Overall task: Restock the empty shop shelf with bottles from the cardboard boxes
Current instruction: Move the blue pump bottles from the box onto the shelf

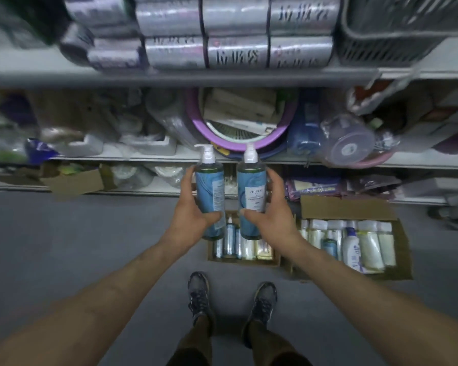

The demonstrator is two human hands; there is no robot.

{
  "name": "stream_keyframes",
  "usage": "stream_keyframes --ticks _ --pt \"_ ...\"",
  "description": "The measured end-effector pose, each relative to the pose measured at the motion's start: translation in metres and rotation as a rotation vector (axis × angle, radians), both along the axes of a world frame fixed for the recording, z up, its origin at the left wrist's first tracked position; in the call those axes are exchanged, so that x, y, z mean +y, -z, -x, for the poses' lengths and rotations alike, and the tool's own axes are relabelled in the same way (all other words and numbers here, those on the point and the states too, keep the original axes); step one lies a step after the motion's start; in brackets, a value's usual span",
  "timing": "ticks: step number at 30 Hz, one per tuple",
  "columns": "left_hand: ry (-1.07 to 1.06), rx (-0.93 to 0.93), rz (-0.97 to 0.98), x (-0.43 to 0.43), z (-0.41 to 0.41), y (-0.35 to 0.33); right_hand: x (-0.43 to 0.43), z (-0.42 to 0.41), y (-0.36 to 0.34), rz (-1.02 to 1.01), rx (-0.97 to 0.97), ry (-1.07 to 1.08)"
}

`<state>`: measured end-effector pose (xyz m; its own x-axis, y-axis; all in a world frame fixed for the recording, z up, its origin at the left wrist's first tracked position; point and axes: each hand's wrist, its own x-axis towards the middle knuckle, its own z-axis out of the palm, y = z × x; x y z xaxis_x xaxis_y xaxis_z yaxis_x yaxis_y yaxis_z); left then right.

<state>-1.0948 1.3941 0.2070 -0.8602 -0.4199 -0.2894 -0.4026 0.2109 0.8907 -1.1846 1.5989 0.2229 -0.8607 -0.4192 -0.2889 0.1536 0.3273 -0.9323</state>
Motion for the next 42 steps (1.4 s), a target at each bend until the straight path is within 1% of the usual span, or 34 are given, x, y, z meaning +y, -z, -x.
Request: stream_keyframes --ticks 4,9,15,20,23,28,37,42 --pt "-0.001 0.103 0.004 0.01 0.001 -0.068 0.0 0.002 -0.067 0.057 0.08 -0.049" --pt "-0.022 0.188 0.016 0.002 0.01 -0.137 -0.009 0.008 -0.137 0.062 0.152 -0.045" --pt "-0.004 0.298 0.058 -0.023 0.013 -0.206 -0.028 0.016 -0.199 0.053 0.242 -0.028" --pt "0.001 0.412 0.097 -0.045 0.014 -0.266 -0.047 0.016 -0.256 0.083 0.317 -0.032" --pt "0.01 0.441 0.124 -0.051 0.02 -0.29 -0.052 0.018 -0.275 0.091 0.34 -0.044" --pt "0.026 0.523 0.175 -0.065 0.026 -0.344 -0.062 0.018 -0.326 0.104 0.421 -0.025" --pt "0.071 0.62 0.259 -0.082 0.038 -0.431 -0.07 0.026 -0.413 0.145 0.596 0.005" --pt "0.097 0.673 0.301 -0.082 0.047 -0.473 -0.071 0.034 -0.453 0.149 0.648 0.067"
